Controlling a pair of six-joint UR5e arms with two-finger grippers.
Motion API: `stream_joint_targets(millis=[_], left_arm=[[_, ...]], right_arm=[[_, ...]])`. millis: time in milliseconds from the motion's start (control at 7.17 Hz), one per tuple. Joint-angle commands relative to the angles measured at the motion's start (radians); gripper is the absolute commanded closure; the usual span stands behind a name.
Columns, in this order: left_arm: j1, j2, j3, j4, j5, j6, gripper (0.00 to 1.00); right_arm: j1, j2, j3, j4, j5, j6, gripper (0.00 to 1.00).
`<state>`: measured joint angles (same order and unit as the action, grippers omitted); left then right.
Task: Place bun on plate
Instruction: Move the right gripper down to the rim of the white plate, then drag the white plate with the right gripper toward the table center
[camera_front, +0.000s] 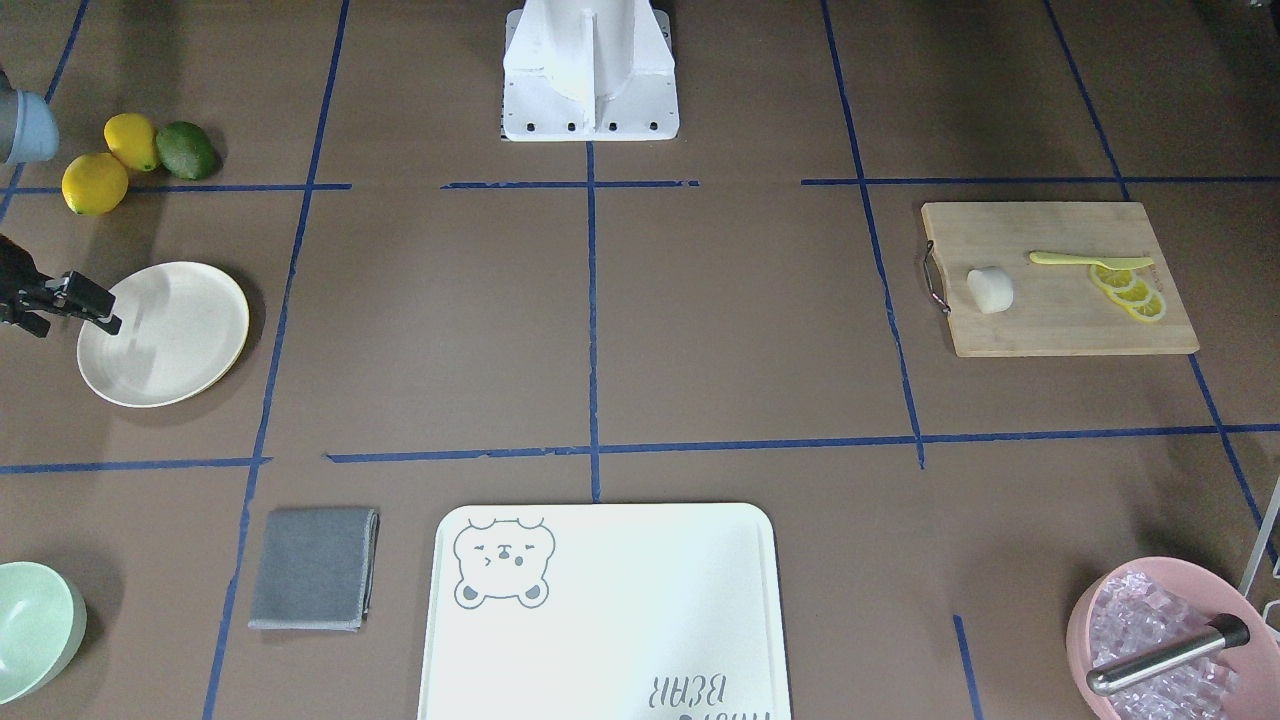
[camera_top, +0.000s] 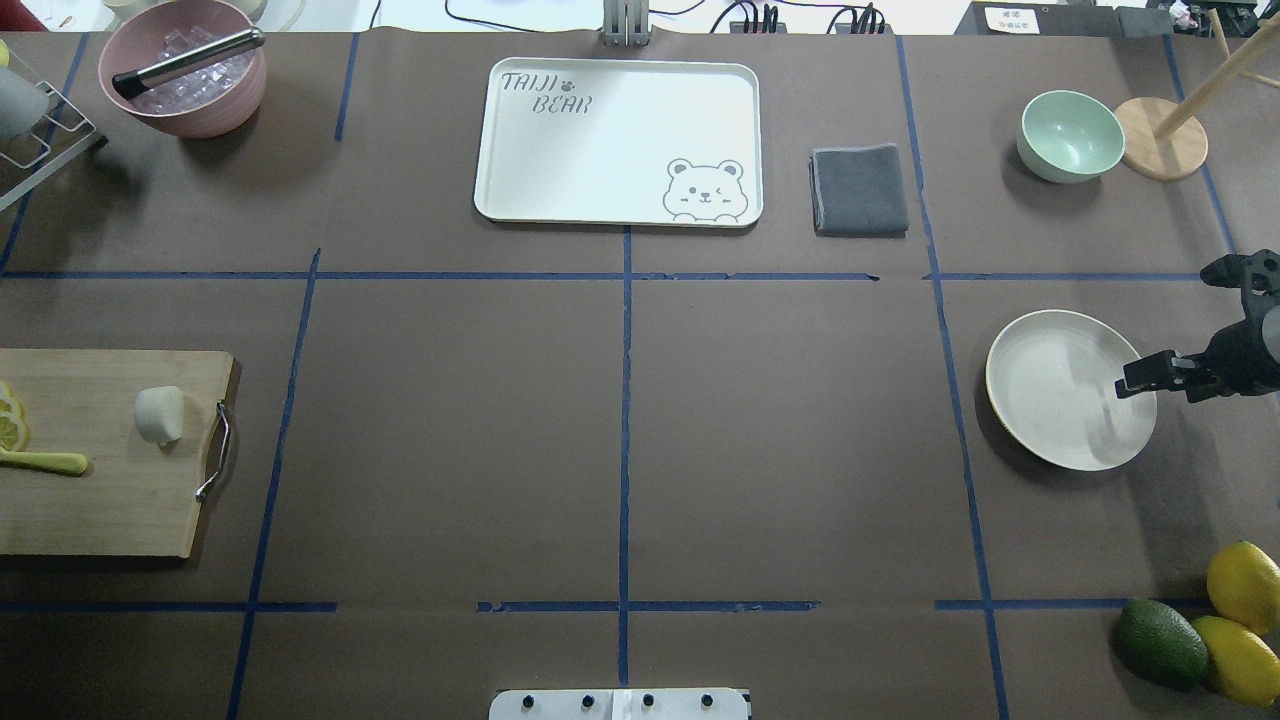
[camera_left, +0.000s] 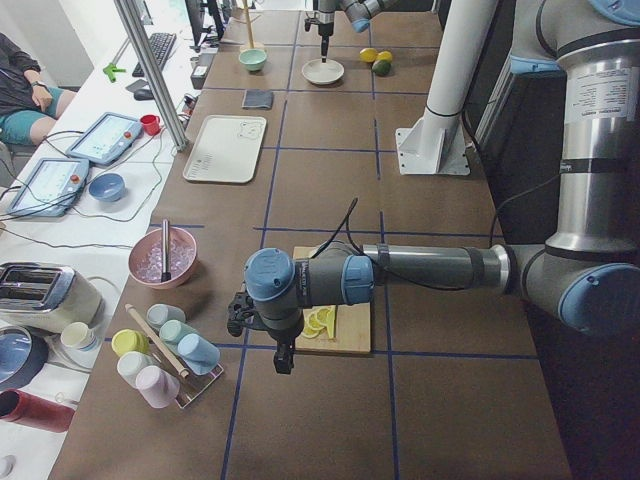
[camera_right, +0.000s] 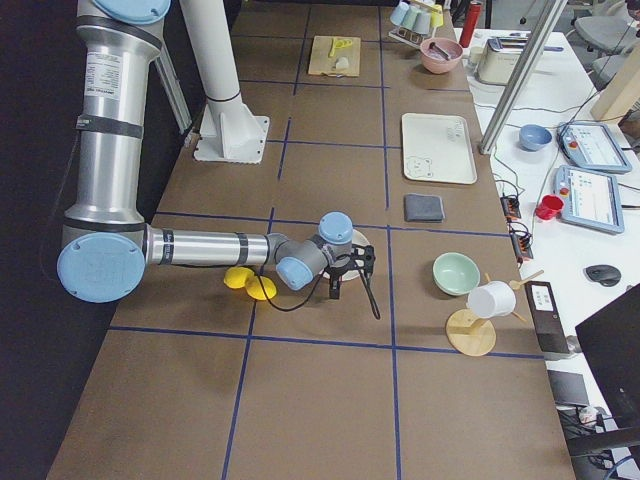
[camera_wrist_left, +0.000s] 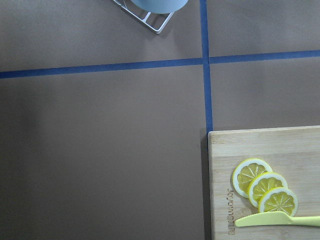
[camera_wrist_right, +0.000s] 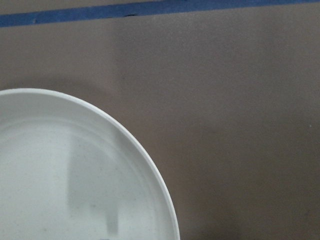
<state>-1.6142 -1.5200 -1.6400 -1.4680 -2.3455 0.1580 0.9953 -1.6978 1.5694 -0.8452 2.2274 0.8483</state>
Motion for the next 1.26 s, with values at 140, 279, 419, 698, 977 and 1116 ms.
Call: stream_joint_targets(millis=[140,279,419,698,977,1116], left_arm=[[0.000,-0.002,0.000,0.000,0.002,0.000,0.00],[0.000,-0.003,0.000,0.000,0.002,0.000,0.00],[0.000,-0.003,0.000,0.000,0.002,0.000,0.00],[0.000,-0.003,0.000,0.000,0.002,-0.002,0.00],[0.000,-0.003,-0.001,0.000,0.000,-0.002,0.00],[0.000,-0.002,-0.012,0.002,0.003,-0.002,0.00]], right_arm=[[-0.009,0.003,-0.009,0.002,0.003,-0.001,0.51],[-0.009,0.003,-0.002,0.002,0.004,-0.006,0.77],[-0.007,0.003,0.001,0.002,0.006,-0.011,0.97],[-0.004,-0.003,0.026,0.002,0.012,-0.005,1.00],[-0.003,-0.019,0.070,0.006,0.011,0.002,1.00],[-0.004,-0.019,0.122,0.023,0.020,0.011,1.00]])
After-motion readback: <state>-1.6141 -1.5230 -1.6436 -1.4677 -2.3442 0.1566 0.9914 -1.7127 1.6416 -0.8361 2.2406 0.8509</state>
